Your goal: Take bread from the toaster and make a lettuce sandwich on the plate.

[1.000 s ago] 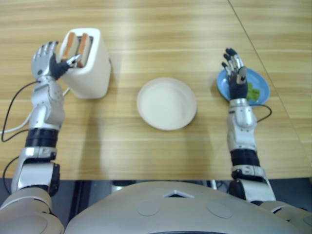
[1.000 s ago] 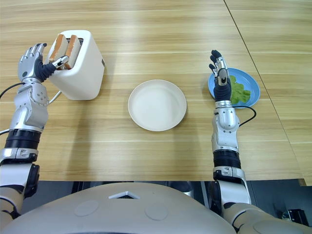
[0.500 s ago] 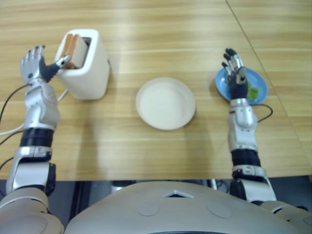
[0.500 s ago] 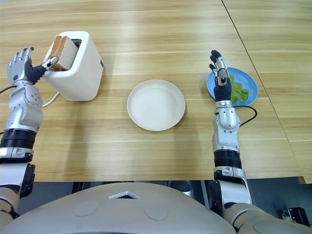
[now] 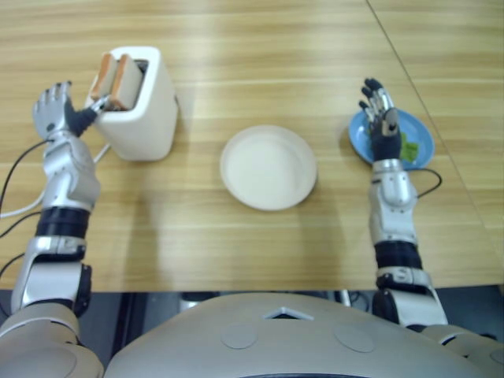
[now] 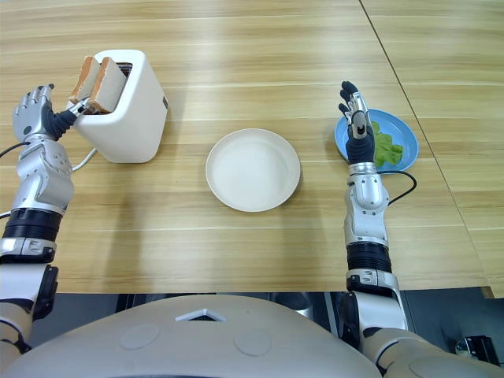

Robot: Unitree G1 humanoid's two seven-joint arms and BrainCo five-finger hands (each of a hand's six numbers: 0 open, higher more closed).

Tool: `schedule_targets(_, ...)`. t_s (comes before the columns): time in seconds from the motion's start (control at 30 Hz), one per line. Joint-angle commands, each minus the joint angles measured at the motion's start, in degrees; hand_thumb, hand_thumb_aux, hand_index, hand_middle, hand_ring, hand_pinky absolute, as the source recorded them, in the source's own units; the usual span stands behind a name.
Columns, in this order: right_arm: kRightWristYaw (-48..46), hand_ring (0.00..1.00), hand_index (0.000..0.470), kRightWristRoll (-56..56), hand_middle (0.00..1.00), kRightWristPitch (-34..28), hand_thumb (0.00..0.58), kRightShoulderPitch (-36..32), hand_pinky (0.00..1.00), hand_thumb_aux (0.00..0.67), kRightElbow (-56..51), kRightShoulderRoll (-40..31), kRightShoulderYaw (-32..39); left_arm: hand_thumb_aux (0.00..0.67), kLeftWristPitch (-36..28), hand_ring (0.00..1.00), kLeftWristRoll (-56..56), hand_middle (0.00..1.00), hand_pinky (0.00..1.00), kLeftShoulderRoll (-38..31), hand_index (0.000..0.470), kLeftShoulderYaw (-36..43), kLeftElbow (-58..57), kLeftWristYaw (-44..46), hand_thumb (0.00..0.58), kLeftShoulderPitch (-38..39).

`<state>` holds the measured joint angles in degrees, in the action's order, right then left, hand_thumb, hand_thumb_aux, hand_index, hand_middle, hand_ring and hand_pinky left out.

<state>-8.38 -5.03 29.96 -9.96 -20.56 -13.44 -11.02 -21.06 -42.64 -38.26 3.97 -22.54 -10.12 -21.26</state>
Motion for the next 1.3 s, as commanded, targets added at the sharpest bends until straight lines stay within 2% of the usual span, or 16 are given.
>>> schedule_targets(0.03, 0.0, 0.0, 0.0, 0.2, 0.0, -0.5, 0.0, 0.4, 0.0, 0.0, 0.2, -0.1, 0.2, 0.0, 1.8, 0.0, -2.8, 0.0, 0.0, -0.4, 0.0, 4.1, 0.6, -0.5, 0.0, 0.3)
schedule_targets(0.13, 0.0, 0.0, 0.0, 0.3, 0.0, -0.5, 0.0, 0.3, 0.0, 0.0, 0.0, 0.0, 0.2, 0.0, 2.6, 0.0, -2.8, 0.0, 0.0, -0.1, 0.0, 4.1, 2.2, -1.6, 0.0, 0.5)
schedule_targets(0.17, 0.1, 0.0, 0.0, 0.3, 0.0, -0.5, 0.0, 0.3, 0.0, 0.0, 0.0, -0.1, 0.2, 0.473, 3.1, 0.0, -2.4, 0.0, 0.0, 0.1, 0.325, 3.8, 2.4, -2.1, 0.53, 0.5)
schedule_targets(0.2, 0.1, 0.0, 0.0, 0.3, 0.0, -0.5, 0.0, 0.3, 0.0, 0.0, 0.0, -0.1, 0.1, 0.473, 3.6, 0.0, -2.0, 0.0, 0.0, 0.2, 0.325, 3.6, 2.5, -2.8, 0.53, 0.5)
schedule_targets(0.23, 0.1, 0.0, 0.0, 0.4, 0.0, -0.4, 0.0, 0.4, 0.0, 0.0, -0.1, -0.1, 0.1, 0.67, 4.0, 0.0, -1.6, 0.0, 0.0, 0.4, 0.46, 3.3, 2.7, -3.3, 0.58, 0.5)
schedule_targets(0.27, 0.2, 0.0, 0.0, 0.4, 0.0, -0.4, 0.0, 0.4, 0.0, 0.0, -0.2, -0.1, 0.0, 0.67, 4.3, 0.13, -1.3, 0.13, 0.13, 0.5, 0.46, 3.1, 2.8, -3.9, 0.58, 0.5)
schedule_targets(0.3, 0.2, 0.0, 0.0, 0.4, 0.0, -0.4, 0.0, 0.4, 0.0, 0.0, -0.3, -0.1, 0.1, 0.67, 4.7, 0.35, -1.2, 0.35, 0.35, 0.6, 0.46, 2.9, 3.0, -4.6, 0.58, 0.4)
schedule_targets(0.33, 0.2, 0.0, 0.0, 0.5, 0.0, -0.4, 0.0, 0.4, 0.0, 0.0, -0.3, -0.1, 0.1, 0.67, 5.2, 0.35, -1.1, 0.35, 0.35, 0.7, 0.46, 2.7, 3.3, -5.3, 0.58, 0.4)
schedule_targets(0.37, 0.3, 0.0, 0.0, 0.5, 0.0, -0.4, 0.0, 0.4, 0.0, 0.0, -0.4, -0.1, 0.1, 0.67, 5.5, 1.0, -1.0, 1.0, 1.0, 0.8, 0.46, 2.5, 3.8, -6.0, 0.58, 0.5)
schedule_targets(0.77, 0.7, 0.0, 0.0, 0.7, 0.0, -0.5, 0.0, 0.3, 0.0, 0.0, -0.8, -0.4, -0.3, 0.67, 9.4, 1.0, 1.2, 1.0, 1.0, 1.2, 0.46, -0.2, 7.0, -10.7, 0.58, 0.5)
schedule_targets(0.9, 0.9, 0.0, 0.0, 0.7, 0.0, -0.5, 0.0, 0.3, 0.0, 0.0, -0.9, -0.4, -0.2, 0.67, 15.8, 1.0, 4.1, 1.0, 1.0, 2.1, 0.46, -8.2, 21.3, -19.2, 0.58, 3.2)
schedule_targets(1.0, 1.1, 0.0, 0.0, 0.6, 0.0, -0.5, 0.0, 0.3, 0.0, 0.0, -1.0, -0.3, -0.2, 0.67, 23.0, 1.0, 8.9, 1.0, 1.0, 3.9, 0.46, -15.1, 32.5, -22.9, 0.58, 5.3)
schedule_targets(1.1, 1.2, 0.0, 0.0, 0.4, 0.0, -0.4, 0.0, 0.1, 0.0, 0.0, -1.3, -0.3, -0.2, 0.67, 28.8, 1.0, 17.8, 1.0, 1.0, 6.4, 0.46, -16.2, 37.4, -18.0, 0.58, 4.9)
schedule_targets(1.17, 1.3, 0.0, 0.0, 0.4, 0.0, -0.3, 0.0, -0.1, 0.0, 0.0, -1.5, -0.3, -0.2, 0.67, 31.2, 1.0, 23.7, 1.0, 1.0, 8.5, 0.46, -14.0, 38.4, -12.8, 0.58, 3.7)
schedule_targets(1.3, 1.5, 0.0, 0.0, 0.3, 0.0, -0.4, 0.0, -0.5, 0.0, 0.0, -1.9, -0.3, -0.3, 0.67, 32.0, 1.0, 36.7, 1.0, 1.0, 14.9, 0.46, -7.3, 35.7, -0.1, 0.58, 1.9)
